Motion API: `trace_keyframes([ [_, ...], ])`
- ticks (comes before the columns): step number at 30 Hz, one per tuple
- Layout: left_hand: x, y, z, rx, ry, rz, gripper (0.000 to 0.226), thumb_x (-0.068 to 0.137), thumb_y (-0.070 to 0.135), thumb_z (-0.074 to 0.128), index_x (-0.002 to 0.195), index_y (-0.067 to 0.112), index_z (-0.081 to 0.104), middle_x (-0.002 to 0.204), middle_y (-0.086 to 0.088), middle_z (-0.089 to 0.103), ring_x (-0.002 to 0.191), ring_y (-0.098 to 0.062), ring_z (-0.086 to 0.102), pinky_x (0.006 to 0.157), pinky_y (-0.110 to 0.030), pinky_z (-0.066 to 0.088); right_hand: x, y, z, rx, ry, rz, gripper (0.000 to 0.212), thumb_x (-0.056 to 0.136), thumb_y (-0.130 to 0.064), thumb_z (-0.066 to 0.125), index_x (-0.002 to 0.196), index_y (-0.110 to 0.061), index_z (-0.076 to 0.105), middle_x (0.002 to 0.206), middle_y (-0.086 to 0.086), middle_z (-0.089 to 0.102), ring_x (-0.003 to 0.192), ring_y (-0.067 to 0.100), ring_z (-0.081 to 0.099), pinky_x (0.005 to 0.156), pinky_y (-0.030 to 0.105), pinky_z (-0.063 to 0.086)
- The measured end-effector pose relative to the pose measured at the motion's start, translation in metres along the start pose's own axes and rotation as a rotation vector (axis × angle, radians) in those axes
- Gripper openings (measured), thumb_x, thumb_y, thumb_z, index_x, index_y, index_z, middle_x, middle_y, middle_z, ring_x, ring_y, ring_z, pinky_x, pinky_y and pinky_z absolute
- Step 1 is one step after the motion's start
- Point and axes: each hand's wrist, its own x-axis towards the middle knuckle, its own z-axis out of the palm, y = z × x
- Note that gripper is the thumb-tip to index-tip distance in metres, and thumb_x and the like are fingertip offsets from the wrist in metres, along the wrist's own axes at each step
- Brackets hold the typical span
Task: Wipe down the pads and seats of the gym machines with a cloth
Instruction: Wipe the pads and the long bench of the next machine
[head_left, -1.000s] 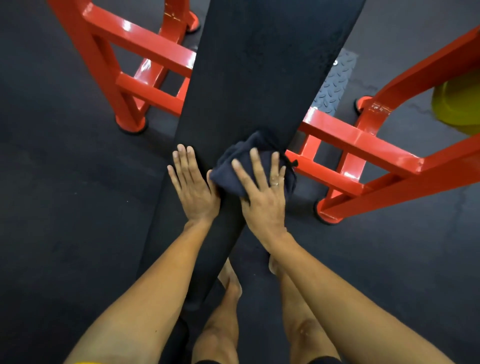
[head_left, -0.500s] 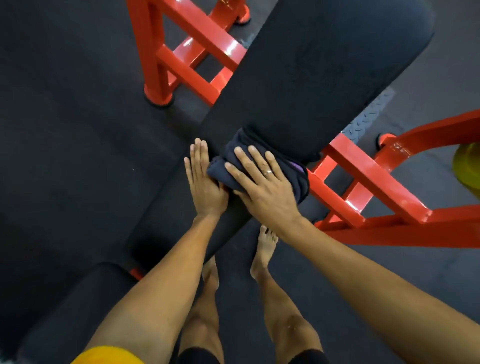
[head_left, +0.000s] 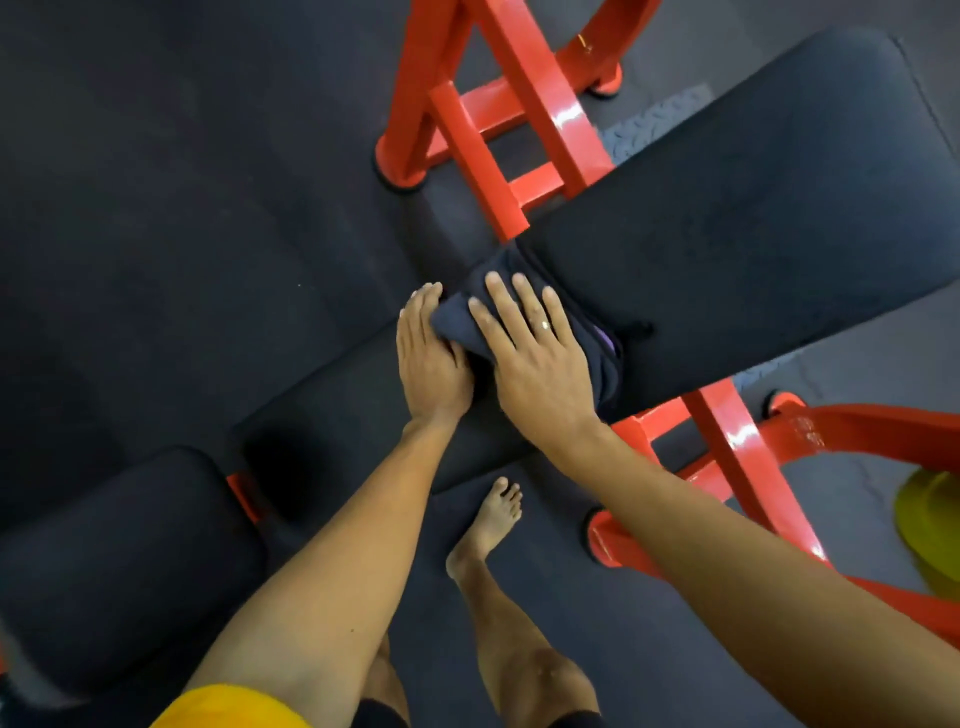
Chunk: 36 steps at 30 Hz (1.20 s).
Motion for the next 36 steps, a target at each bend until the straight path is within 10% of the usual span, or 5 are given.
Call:
trace_keyframes([
  [14, 0.0, -0.007, 0.014, 0.269, 0.008, 0.055, 0.055, 0.103, 0.028, 0.037, 0.149, -0.001, 0.036, 0.151, -0.022, 0.045, 0.145, -0.027, 0.03, 0.126, -0.04, 0.014, 0.07, -0.012, -0.004, -0.036, -0.215, -0.031, 0.064, 0.097, -0.033, 0.039, 0.156, -0.007, 0.037, 0.162, 0.019, 0.034, 0.152, 0.037, 0.027, 0.127, 0.049, 0.007],
  [23, 0.001, 0.002, 0.003, 0.108, 0.013, -0.007, 0.054, 0.103, 0.025, 0.029, 0.148, -0.002, 0.041, 0.154, -0.016, 0.043, 0.147, -0.028, 0.035, 0.126, -0.044, 0.016, 0.124, 0.025, -0.031, -0.039, -0.241, -0.053, 0.041, 0.077, -0.044, 0.055, 0.091, -0.008, 0.069, 0.092, 0.012, 0.07, 0.088, 0.036, 0.067, 0.086, 0.044, 0.047],
  [33, -0.001, 0.001, 0.005, 0.149, 0.002, 0.033, 0.051, 0.105, 0.028, 0.032, 0.148, 0.0, 0.032, 0.15, -0.022, 0.045, 0.142, -0.032, 0.039, 0.124, -0.047, 0.022, 0.134, -0.016, -0.019, -0.06, -0.421, -0.068, 0.051, 0.093, -0.057, 0.045, 0.115, -0.015, 0.066, 0.117, 0.009, 0.066, 0.108, 0.033, 0.062, 0.093, 0.045, 0.041],
  [36, 0.002, 0.004, 0.003, 0.118, -0.018, -0.014, 0.053, 0.103, 0.027, 0.03, 0.147, -0.002, 0.039, 0.151, -0.02, 0.045, 0.142, -0.031, 0.04, 0.125, -0.046, 0.019, 0.128, 0.015, -0.03, -0.053, -0.277, -0.121, 0.04, 0.083, -0.048, 0.058, 0.097, -0.013, 0.07, 0.098, 0.008, 0.07, 0.09, 0.033, 0.068, 0.083, 0.041, 0.046],
])
